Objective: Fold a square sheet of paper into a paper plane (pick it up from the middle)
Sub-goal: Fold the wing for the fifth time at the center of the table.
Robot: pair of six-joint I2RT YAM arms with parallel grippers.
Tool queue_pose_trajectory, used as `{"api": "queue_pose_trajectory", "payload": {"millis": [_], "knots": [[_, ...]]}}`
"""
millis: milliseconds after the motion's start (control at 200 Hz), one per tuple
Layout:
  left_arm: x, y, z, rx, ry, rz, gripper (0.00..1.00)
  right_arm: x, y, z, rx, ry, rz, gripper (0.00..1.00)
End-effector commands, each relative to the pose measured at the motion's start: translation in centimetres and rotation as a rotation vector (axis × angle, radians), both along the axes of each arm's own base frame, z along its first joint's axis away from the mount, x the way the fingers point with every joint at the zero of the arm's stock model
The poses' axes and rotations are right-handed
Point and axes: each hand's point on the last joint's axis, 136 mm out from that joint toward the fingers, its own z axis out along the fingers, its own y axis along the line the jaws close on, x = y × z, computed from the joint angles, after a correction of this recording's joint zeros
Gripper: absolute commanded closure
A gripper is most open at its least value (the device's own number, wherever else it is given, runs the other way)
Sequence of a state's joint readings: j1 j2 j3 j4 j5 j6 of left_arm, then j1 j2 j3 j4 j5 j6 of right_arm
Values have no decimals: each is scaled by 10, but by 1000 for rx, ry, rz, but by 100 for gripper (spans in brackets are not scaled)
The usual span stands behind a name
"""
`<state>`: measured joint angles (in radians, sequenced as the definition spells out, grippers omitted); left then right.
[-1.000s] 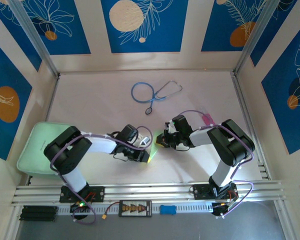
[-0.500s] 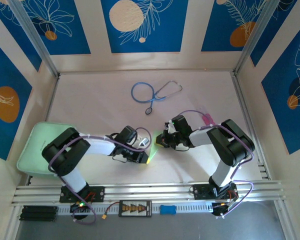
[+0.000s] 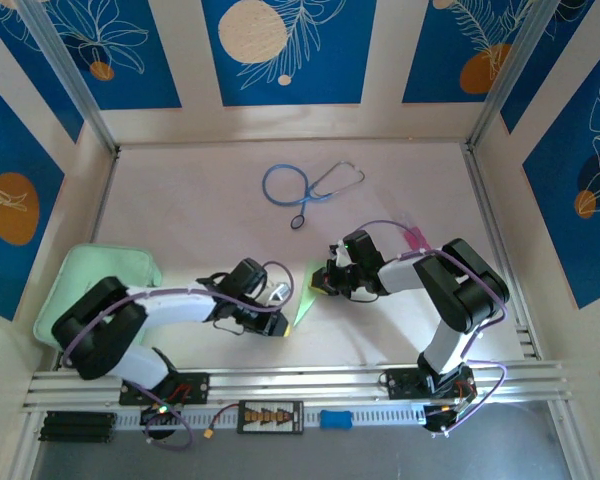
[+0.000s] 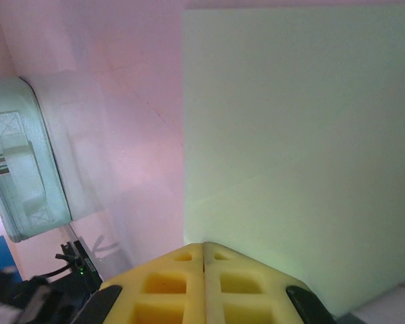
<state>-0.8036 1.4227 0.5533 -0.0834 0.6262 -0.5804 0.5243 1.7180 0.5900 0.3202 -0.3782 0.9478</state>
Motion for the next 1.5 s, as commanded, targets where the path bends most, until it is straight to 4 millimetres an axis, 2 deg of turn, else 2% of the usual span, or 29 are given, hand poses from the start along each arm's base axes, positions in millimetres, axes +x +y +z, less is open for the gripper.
{"api": "queue_pose_trajectory", "payload": {"millis": [0,125,190,360,580,680,795,870,1000,1185,1365,1495], "knots": [[19,-9,30,-39,-105,38,94,-22,-35,-51,-210,135,-75,93],[40,-32,53,-122,-163,45,98,-22,-35,-51,-207,135,-78,93],[50,-47,56,-142,-151,33,100,-23,-35,-51,-209,134,-78,93],[71,-74,42,-175,-108,61,100,-24,-34,-51,-208,134,-76,93],[85,-85,17,-149,-102,72,100,-24,-34,-50,-203,134,-75,93],[78,-80,-3,-113,-56,63,100,-25,-35,-50,-203,134,-76,93],[58,-66,-28,-51,41,52,99,-26,-36,-53,-206,139,-77,93],[47,-59,-34,-46,78,49,98,-26,-37,-54,-206,144,-80,93],[31,-54,-33,-48,137,-4,95,-28,-38,-55,-208,146,-84,93],[8,-30,-41,22,186,-8,94,-28,-39,-56,-212,149,-87,93],[-4,-13,-40,80,182,-24,93,-27,-39,-56,-211,149,-86,93],[-14,-8,-42,94,208,-42,93,-27,-38,-55,-211,150,-85,93]]}}
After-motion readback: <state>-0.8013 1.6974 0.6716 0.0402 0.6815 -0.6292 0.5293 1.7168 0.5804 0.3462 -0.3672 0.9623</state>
